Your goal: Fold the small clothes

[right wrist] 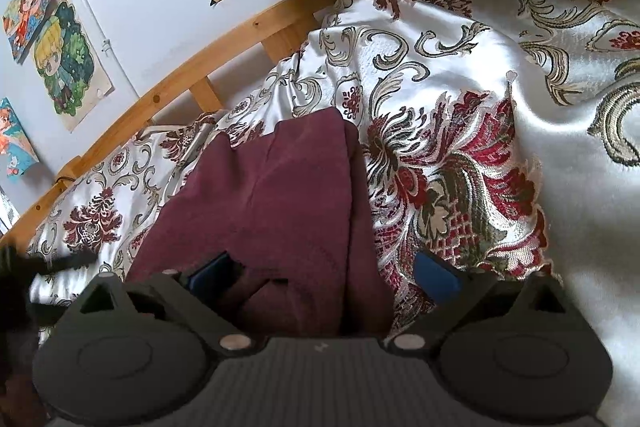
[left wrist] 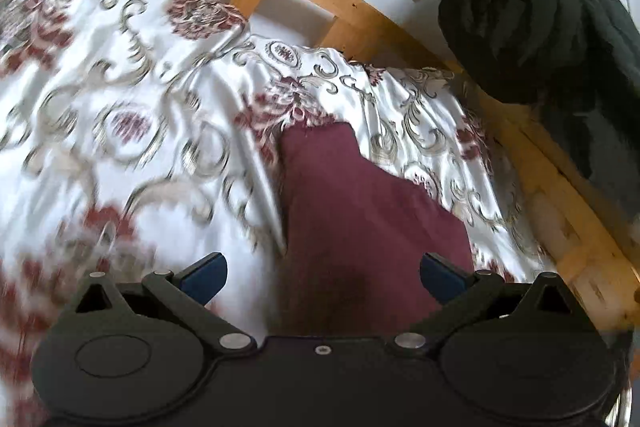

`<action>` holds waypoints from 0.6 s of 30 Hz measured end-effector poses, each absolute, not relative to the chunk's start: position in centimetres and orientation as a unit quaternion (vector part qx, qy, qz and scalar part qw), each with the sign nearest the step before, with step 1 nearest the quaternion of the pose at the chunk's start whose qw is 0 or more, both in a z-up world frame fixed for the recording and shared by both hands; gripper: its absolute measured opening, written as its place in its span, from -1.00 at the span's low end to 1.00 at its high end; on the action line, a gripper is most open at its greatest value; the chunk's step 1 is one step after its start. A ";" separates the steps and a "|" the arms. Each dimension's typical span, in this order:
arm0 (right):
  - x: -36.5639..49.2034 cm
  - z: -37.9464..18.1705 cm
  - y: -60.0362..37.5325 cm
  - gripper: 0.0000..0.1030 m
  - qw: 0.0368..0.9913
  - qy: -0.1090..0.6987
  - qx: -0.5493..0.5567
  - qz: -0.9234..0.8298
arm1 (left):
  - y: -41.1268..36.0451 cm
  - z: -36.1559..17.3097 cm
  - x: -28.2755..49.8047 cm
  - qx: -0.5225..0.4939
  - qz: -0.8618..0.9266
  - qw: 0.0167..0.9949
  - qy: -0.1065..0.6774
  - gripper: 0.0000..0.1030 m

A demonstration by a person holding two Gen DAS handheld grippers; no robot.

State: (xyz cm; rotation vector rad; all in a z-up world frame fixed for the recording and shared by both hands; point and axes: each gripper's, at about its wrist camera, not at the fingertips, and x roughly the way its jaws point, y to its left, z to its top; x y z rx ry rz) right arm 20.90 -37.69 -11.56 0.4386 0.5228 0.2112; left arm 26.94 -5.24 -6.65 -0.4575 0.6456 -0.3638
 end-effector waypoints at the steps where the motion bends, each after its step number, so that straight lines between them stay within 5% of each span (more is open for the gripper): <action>1: 20.9 -11.6 -37.7 0.92 0.937 0.255 0.215 0.104 | -5.6 -6.4 28.2 -0.214 -0.178 0.905 0.321 0.99; 4: 20.9 -11.6 -37.7 0.93 0.937 0.253 0.215 0.106 | -7.5 -6.2 32.4 -0.171 -0.180 0.903 0.351 0.98; 12: 20.9 -11.6 -37.8 0.94 0.937 0.251 0.215 0.112 | -7.7 -8.4 37.3 -0.225 -0.178 0.871 0.398 0.29; 18: 20.7 -11.5 -37.8 0.83 0.938 0.249 0.216 0.110 | -7.0 -8.8 36.8 -0.243 -0.182 0.861 0.409 0.20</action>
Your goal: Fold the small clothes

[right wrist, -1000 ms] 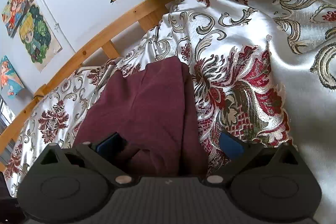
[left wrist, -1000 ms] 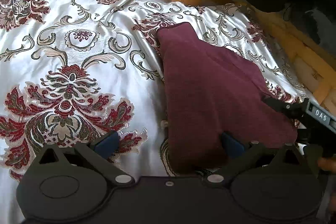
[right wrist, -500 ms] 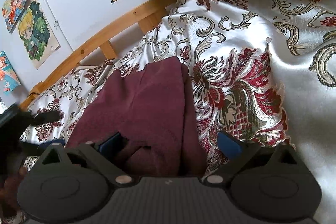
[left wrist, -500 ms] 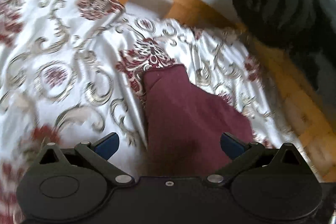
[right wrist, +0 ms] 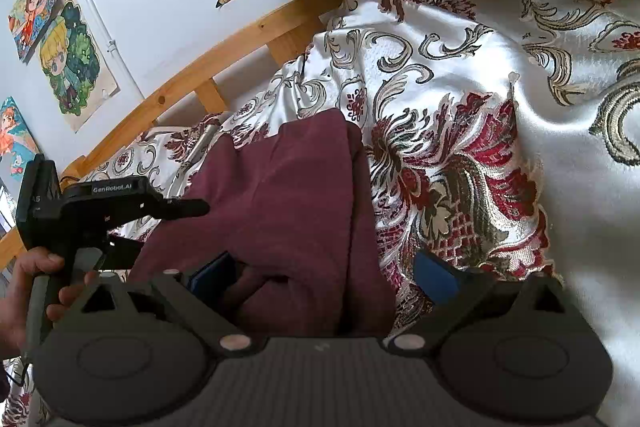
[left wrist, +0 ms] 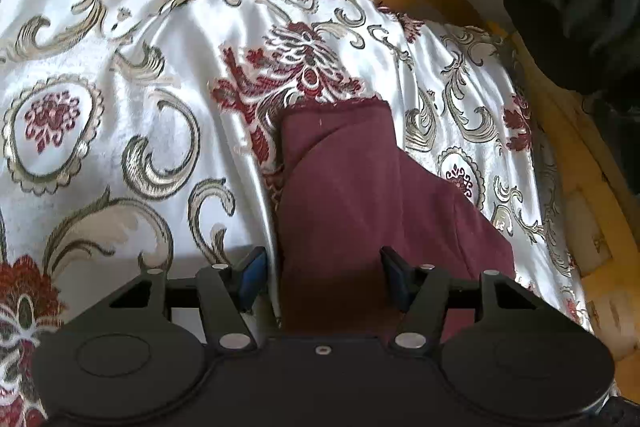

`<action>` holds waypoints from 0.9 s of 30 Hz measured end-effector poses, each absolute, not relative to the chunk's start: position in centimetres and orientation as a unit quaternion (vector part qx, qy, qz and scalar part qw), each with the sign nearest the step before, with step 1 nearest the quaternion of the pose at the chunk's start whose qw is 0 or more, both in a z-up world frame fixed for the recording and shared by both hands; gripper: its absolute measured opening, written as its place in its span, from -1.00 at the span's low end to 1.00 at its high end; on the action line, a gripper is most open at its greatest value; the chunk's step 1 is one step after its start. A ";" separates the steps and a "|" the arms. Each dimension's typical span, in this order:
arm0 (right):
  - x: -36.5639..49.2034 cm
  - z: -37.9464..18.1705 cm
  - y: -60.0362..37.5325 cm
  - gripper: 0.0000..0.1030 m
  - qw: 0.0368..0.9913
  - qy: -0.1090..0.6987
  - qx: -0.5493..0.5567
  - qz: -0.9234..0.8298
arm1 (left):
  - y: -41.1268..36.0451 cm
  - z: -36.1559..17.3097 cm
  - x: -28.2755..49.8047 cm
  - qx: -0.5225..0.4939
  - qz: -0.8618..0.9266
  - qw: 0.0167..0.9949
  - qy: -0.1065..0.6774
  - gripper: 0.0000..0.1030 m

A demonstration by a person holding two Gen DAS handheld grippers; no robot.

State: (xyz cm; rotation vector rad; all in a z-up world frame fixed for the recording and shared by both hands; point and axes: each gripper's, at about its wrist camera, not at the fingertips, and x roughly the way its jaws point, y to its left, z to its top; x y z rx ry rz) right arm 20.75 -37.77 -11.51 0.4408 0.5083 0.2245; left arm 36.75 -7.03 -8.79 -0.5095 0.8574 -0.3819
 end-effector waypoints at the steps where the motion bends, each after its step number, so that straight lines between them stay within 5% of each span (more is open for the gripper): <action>1: 20.7 -11.4 -37.7 0.71 0.937 0.250 0.217 0.111 | -6.9 -8.8 36.7 -0.252 -0.183 0.857 0.411 0.18; 5: 20.8 -10.8 -37.1 0.14 0.926 0.263 0.241 0.124 | -6.8 -8.2 36.2 -0.248 -0.186 0.858 0.408 -0.16; 11: 20.3 -9.2 -36.2 -0.40 0.935 0.244 0.224 0.124 | -6.3 -6.0 34.7 -0.233 -0.190 0.871 0.388 -0.41; 27: 19.0 -6.6 -26.5 -0.45 0.949 0.202 0.122 0.210 | 2.7 -0.1 28.4 -0.204 -0.161 0.914 0.311 -0.46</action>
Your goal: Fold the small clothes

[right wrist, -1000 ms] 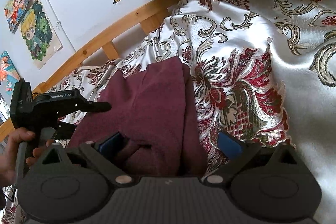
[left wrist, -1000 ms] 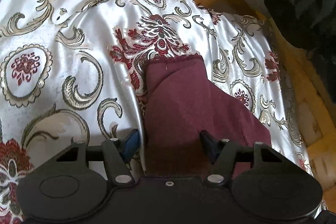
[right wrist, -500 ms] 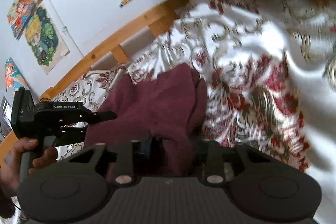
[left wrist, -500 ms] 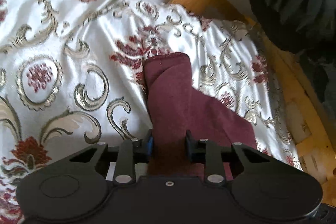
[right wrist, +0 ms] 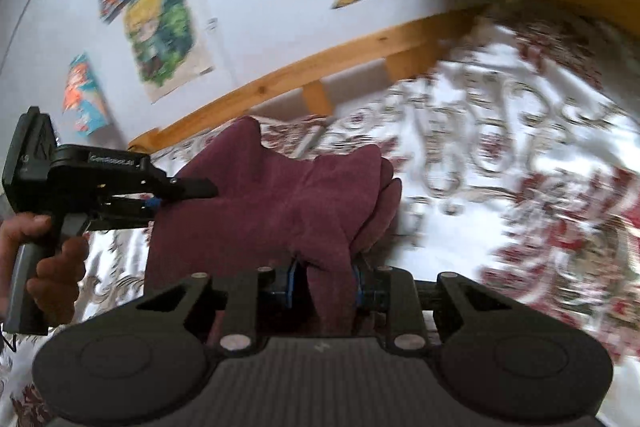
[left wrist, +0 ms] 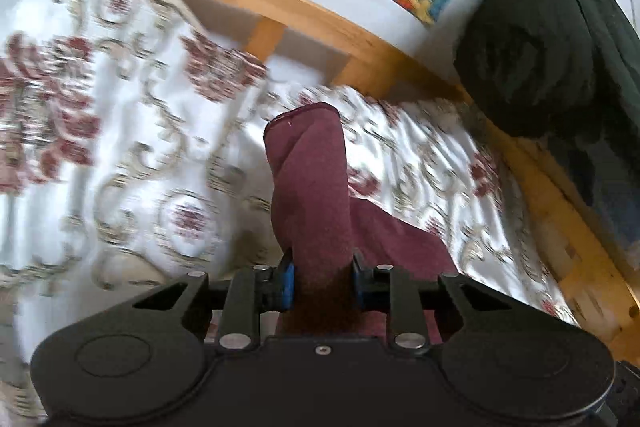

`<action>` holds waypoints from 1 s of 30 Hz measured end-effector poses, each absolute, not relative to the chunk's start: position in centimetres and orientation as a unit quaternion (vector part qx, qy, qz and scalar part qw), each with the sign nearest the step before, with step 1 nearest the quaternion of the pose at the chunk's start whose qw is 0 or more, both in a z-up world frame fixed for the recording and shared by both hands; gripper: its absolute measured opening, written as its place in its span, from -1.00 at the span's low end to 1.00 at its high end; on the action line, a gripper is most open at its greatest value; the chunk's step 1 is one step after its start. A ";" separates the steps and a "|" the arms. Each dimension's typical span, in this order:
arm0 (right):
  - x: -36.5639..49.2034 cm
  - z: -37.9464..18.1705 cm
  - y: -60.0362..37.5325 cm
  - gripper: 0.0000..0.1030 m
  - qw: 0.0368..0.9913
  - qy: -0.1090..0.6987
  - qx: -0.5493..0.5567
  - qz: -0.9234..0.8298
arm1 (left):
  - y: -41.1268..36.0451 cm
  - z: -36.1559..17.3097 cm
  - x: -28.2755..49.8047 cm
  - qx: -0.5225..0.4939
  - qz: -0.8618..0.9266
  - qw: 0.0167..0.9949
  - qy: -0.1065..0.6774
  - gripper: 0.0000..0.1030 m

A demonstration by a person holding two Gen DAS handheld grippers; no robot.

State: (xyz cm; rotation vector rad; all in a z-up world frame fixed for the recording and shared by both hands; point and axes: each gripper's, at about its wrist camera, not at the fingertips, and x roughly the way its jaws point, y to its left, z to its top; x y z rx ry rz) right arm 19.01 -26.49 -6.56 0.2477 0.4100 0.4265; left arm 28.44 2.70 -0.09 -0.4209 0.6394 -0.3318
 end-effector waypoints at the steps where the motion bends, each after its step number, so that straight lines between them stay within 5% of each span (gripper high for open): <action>1: 19.1 -6.6 -25.3 -0.46 0.951 0.198 0.107 0.213 | 3.5 -0.1 28.5 -0.207 -0.152 0.916 0.307 -0.46; 13: 23.3 -8.9 -19.1 -0.36 0.947 0.232 0.119 0.190 | 8.5 -3.4 30.5 -0.216 -0.059 0.919 0.326 -0.36; 16: 23.7 -9.5 -19.9 -0.13 0.945 0.244 0.126 0.176 | 8.2 -3.8 30.5 -0.203 -0.043 0.920 0.334 -0.10; 18: 23.9 -9.7 -20.3 0.06 0.944 0.251 0.133 0.166 | 7.8 -4.0 30.4 -0.196 -0.031 0.919 0.342 0.29; 21: 23.6 -9.7 -20.7 0.24 0.944 0.252 0.135 0.163 | 7.8 -4.1 29.7 -0.191 -0.013 0.920 0.343 0.59; 30: 20.6 -7.9 -22.4 0.90 0.949 0.224 0.143 0.169 | 7.1 -1.8 24.3 -0.162 0.045 0.923 0.347 0.99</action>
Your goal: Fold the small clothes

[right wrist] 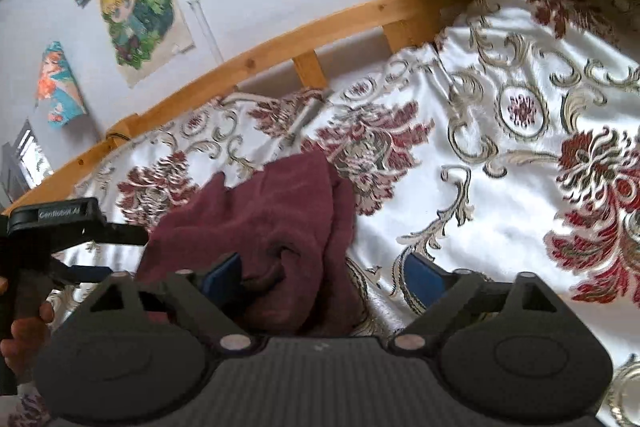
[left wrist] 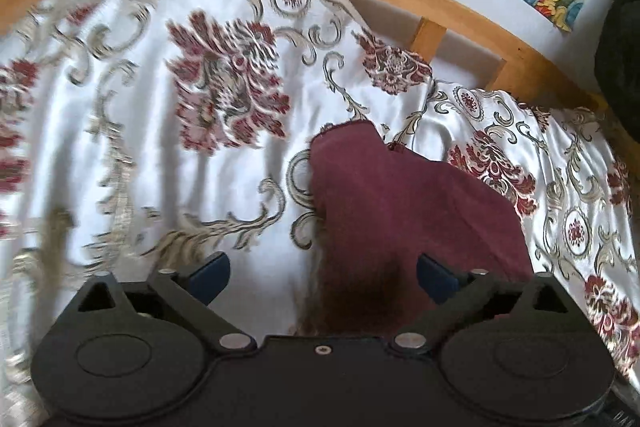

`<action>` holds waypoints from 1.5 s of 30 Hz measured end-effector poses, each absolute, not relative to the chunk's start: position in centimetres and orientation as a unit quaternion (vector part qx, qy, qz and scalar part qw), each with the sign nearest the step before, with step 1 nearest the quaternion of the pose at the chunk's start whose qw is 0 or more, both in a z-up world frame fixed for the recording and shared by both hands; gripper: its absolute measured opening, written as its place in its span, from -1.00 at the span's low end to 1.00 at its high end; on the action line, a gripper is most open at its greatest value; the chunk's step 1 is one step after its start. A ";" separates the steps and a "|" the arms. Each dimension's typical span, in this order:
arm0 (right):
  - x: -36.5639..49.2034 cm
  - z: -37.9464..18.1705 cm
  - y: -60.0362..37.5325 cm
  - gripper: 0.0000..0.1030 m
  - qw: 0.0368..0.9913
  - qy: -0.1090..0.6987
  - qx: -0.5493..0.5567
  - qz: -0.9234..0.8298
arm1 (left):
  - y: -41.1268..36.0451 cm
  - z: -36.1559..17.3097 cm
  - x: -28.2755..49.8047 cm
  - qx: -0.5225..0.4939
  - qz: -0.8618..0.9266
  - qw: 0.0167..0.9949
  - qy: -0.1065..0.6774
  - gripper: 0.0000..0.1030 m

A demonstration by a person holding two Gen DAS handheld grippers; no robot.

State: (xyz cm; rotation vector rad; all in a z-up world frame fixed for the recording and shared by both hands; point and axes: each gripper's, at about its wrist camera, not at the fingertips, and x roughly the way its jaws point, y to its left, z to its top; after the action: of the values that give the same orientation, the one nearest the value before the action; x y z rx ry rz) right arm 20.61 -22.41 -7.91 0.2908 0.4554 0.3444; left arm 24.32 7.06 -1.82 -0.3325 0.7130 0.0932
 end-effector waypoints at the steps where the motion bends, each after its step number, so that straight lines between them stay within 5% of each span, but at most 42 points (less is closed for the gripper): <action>1: 20.1 -7.4 -22.5 0.96 0.952 0.214 0.135 0.170 | 6.8 -1.2 23.2 -0.155 0.051 0.927 0.339 0.99; 19: 8.6 2.2 -23.1 0.99 0.969 0.128 0.111 0.181 | 1.5 5.2 6.2 -0.069 0.078 0.970 0.221 0.99; 45: 2.9 -0.7 -22.9 0.99 0.973 0.148 0.063 0.164 | 1.1 0.5 1.8 -0.036 0.082 0.969 0.230 0.99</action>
State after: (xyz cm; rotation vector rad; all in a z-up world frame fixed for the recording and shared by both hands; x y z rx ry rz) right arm 2.90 -22.93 -0.66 0.1264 0.2977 0.3313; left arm 1.82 1.09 0.45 -0.0728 0.4639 0.1666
